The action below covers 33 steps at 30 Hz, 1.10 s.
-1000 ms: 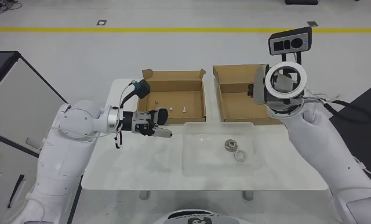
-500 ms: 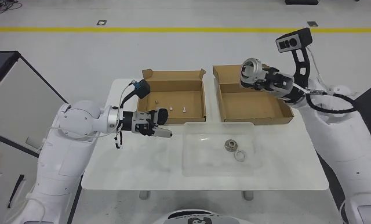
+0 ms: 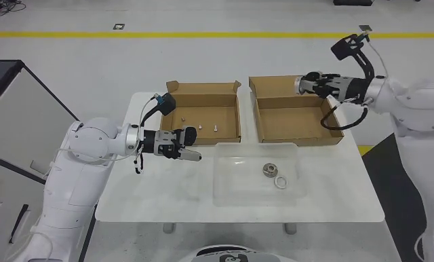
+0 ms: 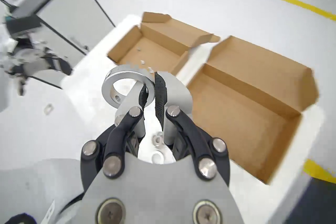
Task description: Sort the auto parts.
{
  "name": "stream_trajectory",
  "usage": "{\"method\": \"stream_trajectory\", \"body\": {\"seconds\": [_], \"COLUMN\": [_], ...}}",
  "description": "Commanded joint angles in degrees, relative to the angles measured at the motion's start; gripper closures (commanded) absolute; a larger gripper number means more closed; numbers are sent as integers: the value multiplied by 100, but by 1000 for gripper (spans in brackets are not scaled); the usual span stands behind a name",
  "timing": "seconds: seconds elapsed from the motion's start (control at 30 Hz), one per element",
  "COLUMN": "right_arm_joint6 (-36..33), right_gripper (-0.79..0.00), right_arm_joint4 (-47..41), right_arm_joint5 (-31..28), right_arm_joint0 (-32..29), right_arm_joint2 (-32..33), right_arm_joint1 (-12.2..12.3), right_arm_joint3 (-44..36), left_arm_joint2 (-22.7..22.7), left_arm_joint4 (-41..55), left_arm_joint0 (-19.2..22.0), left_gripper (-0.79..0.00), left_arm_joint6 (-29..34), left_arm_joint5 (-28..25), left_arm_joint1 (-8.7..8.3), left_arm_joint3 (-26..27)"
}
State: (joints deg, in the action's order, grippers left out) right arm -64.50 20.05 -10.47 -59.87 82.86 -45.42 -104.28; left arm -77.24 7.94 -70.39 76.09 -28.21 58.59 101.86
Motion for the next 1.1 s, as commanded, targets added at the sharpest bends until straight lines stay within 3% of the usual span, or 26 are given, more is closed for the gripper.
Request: {"method": "stream_trajectory", "body": {"seconds": [0.0, 0.17, 0.5, 0.73, 1.07], "right_arm_joint6": [-128, -274, -252, -147, 22], "right_gripper": [0, 0, 0, 0, 0], "right_arm_joint4": [854, 1996, 3143, 3457, 3431], "right_arm_joint5": [-105, -288, -344, -211, 187], "right_arm_joint0": [286, 933, 1824, 2157, 2244], "right_arm_joint2": [-265, -1055, -2529, -3137, -3500], "right_arm_joint1": [3, -72, -392, -623, -867], "right_arm_joint3": [111, 564, 1817, 2750, 4036], "left_arm_joint2": [0, 0, 0, 0, 0], "left_arm_joint4": [0, 0, 0, 0, 0], "left_arm_joint0": [0, 0, 0, 0, 0], "left_gripper": [-785, -785, -785, -785, -785], "left_arm_joint6": [0, 0, 0, 0, 0], "left_arm_joint5": [0, 0, 0, 0, 0], "left_arm_joint1": [0, 0, 0, 0, 0], "left_arm_joint3": [0, 0, 0, 0, 0]}}
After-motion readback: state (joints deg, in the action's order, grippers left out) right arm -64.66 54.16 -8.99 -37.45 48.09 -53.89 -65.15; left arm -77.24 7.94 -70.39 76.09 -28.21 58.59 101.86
